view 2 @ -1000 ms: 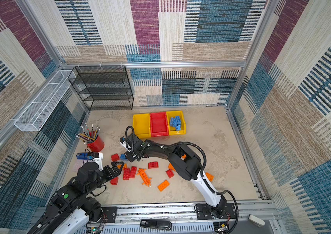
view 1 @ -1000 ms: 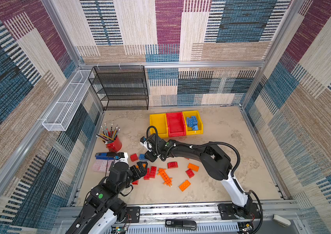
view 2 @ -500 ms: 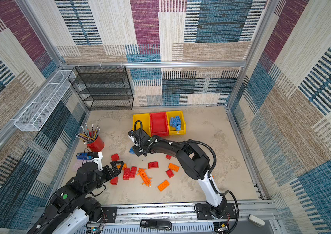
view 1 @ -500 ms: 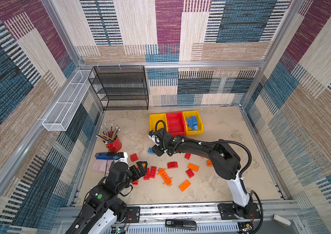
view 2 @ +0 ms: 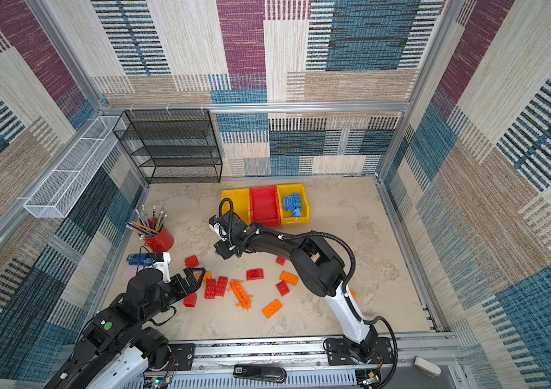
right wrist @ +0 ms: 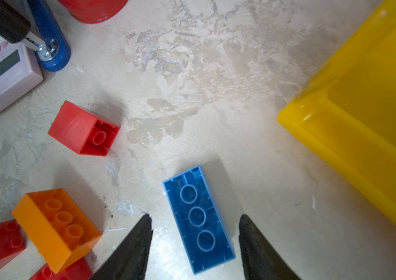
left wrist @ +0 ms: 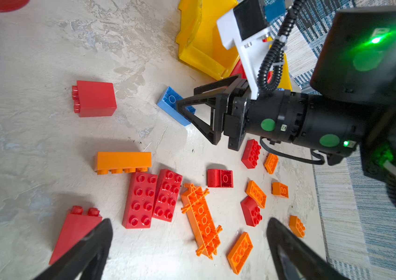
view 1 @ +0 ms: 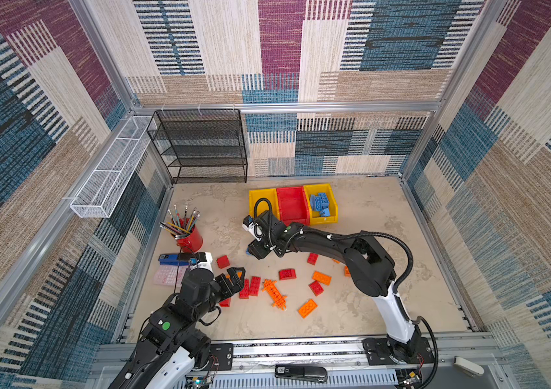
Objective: Sort the legos into containers by color
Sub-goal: Pick up the lego from the center of the table.
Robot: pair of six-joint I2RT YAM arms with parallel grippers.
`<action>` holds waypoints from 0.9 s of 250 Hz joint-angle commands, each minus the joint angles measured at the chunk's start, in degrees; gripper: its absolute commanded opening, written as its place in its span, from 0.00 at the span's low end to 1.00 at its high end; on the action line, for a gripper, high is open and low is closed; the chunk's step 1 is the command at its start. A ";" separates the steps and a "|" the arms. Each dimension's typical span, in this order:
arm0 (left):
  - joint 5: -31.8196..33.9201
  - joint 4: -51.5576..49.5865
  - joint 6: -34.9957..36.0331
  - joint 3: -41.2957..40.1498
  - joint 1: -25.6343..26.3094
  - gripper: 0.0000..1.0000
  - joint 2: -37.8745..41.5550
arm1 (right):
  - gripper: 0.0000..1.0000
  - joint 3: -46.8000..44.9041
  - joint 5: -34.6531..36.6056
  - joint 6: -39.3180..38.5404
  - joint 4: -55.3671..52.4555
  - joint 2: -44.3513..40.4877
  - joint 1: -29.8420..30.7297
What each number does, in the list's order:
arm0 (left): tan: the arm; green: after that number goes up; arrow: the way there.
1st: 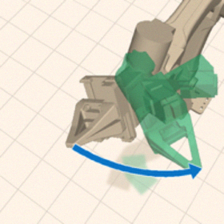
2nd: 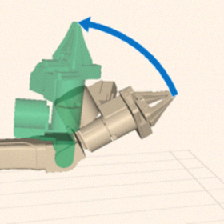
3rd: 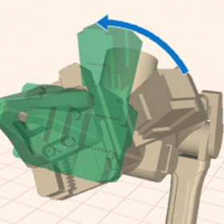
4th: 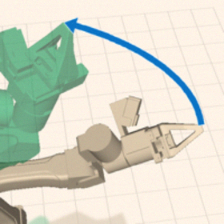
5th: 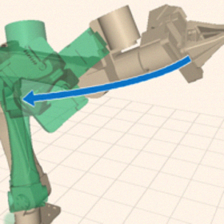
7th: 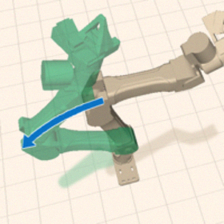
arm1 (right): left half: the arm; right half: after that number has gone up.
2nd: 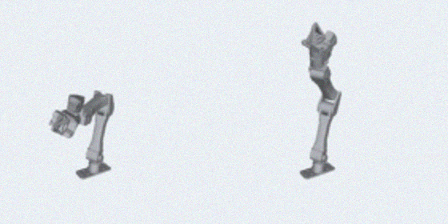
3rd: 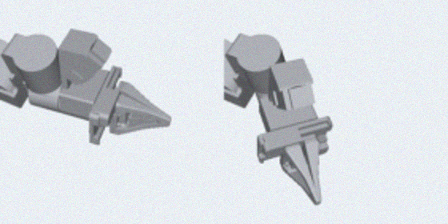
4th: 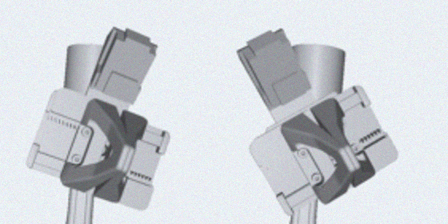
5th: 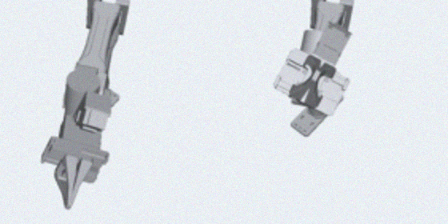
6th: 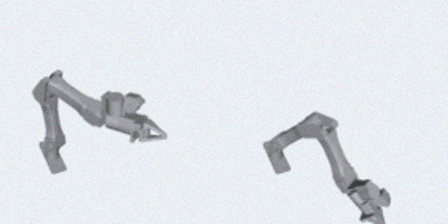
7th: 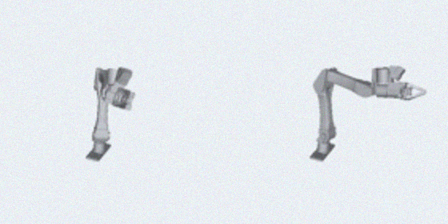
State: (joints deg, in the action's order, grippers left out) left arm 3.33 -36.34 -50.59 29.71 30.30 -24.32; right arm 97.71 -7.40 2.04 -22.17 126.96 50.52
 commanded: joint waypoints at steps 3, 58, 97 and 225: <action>1.06 0.27 1.59 0.08 -0.03 1.00 -0.19 | 0.59 2.76 -0.80 -0.88 -0.84 2.11 0.10; 0.63 2.12 3.60 0.52 0.01 1.00 -2.40 | 0.59 4.17 0.98 -1.16 -2.00 4.44 0.27; 0.45 3.92 4.43 0.52 -0.05 0.99 -4.52 | 0.59 2.37 2.59 -1.00 -1.81 4.27 0.50; 0.62 4.15 5.91 1.30 -0.08 0.99 -4.86 | 0.30 -0.64 7.77 0.41 -2.44 0.64 0.53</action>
State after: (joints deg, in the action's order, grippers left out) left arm 4.08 -32.73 -46.70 30.02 30.28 -29.23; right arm 98.61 -1.52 1.32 -23.73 130.58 50.96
